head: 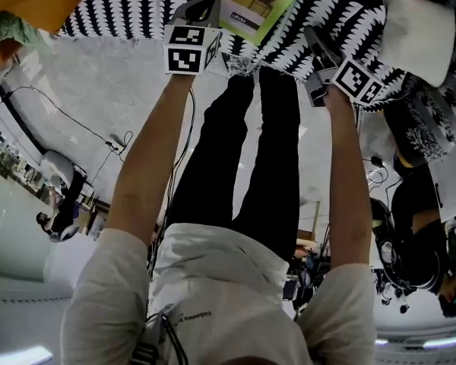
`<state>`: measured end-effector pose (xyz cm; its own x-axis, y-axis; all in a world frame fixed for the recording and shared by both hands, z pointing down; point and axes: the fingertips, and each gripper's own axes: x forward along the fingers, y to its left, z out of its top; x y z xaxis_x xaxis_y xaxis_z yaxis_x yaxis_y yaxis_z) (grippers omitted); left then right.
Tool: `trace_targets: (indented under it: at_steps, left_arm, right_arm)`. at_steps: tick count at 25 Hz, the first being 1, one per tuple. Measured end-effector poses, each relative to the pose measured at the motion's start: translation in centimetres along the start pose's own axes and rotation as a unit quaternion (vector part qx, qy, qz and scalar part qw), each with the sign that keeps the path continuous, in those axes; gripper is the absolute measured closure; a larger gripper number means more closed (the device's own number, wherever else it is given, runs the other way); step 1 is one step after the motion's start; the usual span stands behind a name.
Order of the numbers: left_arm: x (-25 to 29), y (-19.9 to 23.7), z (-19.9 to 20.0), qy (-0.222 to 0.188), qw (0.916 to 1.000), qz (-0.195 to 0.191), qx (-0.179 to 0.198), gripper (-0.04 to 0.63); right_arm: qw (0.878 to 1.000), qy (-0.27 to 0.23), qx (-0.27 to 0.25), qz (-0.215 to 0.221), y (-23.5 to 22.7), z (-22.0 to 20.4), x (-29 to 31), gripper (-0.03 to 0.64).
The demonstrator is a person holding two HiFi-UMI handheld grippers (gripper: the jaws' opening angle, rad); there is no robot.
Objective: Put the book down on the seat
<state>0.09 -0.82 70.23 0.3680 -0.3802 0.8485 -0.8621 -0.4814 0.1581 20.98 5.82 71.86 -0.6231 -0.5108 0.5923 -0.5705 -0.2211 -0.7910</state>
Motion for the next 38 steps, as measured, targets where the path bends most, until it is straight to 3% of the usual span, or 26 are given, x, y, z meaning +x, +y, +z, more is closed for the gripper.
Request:
trace_targets:
  at_steps: [2, 5, 7, 11, 13, 19, 25, 28, 33, 38]
  left_arm:
    - [0.0, -0.6, 0.2, -0.009, 0.9999, -0.007, 0.010, 0.586]
    - [-1.2, -2.0, -0.9, 0.007, 0.9989, -0.024, 0.040, 0.586]
    - [-2.7, -3.1, -1.8, 0.014, 0.9981, -0.039, 0.046, 0.586]
    - [-6.7, -5.9, -1.9, -0.005, 0.9951, -0.075, 0.065, 0.586]
    - [-8.6, -7.1, -2.0, -0.012, 0.9930, -0.087, 0.080, 0.586]
    - [-14.0, -8.8, -1.8, -0.030, 0.9923, -0.099, 0.069, 0.586]
    - [-20.3, -8.4, -1.4, -0.028, 0.9912, -0.109, 0.071, 0.586]
    - [-23.5, -8.5, -0.3, -0.049, 0.9897, -0.108, 0.080, 0.586]
    - [-28.5, -9.2, 1.1, -0.090, 0.9896, -0.098, 0.055, 0.586]
    - [-32.6, -9.1, 3.6, -0.133, 0.9871, -0.083, 0.029, 0.586]
  right_arm:
    - [1.000, -0.012, -0.006, -0.020, -1.4, -0.3, -1.4, 0.490]
    - [0.998, -0.027, 0.013, -0.060, -3.0, -2.2, -3.7, 0.490]
    - [0.997, -0.028, -0.003, -0.078, -2.6, -3.1, -4.9, 0.485]
    - [0.990, 0.003, -0.106, -0.090, 1.6, -4.8, -5.8, 0.479]
    - [0.987, 0.000, -0.131, -0.090, 3.8, -5.1, -6.1, 0.479]
    - [0.977, -0.023, -0.195, -0.089, 11.0, -5.6, -7.3, 0.479]
    - [0.984, -0.077, -0.139, -0.082, 18.1, -6.4, -9.8, 0.480]
    - [0.981, -0.096, -0.150, -0.079, 21.2, -6.4, -11.3, 0.480]
    - [0.979, -0.125, -0.140, -0.073, 24.1, -7.2, -13.7, 0.483]
    - [0.974, -0.125, -0.171, -0.075, 27.6, -7.9, -15.3, 0.492]
